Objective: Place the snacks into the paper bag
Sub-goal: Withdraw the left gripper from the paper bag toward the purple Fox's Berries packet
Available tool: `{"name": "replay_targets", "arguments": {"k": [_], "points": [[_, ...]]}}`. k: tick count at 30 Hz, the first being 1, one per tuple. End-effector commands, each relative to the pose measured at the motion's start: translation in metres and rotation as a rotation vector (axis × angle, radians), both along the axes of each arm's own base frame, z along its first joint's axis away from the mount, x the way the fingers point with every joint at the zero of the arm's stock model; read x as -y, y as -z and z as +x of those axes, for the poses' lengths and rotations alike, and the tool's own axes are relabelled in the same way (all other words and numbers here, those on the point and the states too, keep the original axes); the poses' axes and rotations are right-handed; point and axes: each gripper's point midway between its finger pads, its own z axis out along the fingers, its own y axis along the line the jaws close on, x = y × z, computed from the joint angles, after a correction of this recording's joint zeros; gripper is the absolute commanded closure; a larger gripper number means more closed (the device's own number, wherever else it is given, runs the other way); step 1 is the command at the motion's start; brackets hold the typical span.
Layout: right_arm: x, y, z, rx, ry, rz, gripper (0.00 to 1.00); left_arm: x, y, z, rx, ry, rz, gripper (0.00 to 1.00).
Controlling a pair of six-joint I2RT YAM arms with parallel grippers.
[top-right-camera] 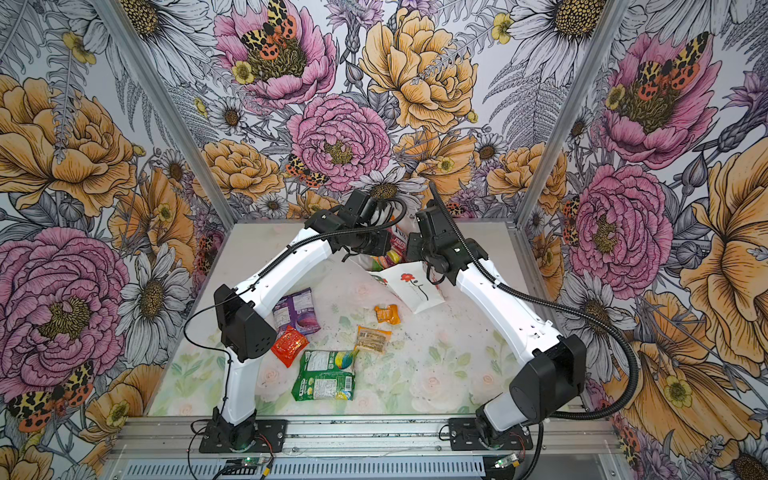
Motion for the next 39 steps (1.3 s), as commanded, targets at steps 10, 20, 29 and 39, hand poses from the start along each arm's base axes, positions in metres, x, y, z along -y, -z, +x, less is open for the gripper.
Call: {"name": "replay_targets", "arguments": {"k": [10,20,29,39], "points": [[-0.008,-0.026,0.009,0.094,0.005,0.073,1.0,0.052,-0.018,-0.001,-0.097,-0.193,-0.28,0.95],[-0.011,-0.023,0.009,0.092,0.001,0.074,1.0,0.082,0.04,0.0,-0.22,-0.128,-0.233,0.93],[-0.011,-0.024,0.01,0.094,0.005,0.07,1.0,0.073,0.015,-0.002,-0.16,-0.111,-0.237,0.63],[-0.002,-0.026,0.007,0.109,0.022,0.047,1.0,0.035,-0.053,-0.012,-0.025,-0.13,-0.267,0.34]]}}
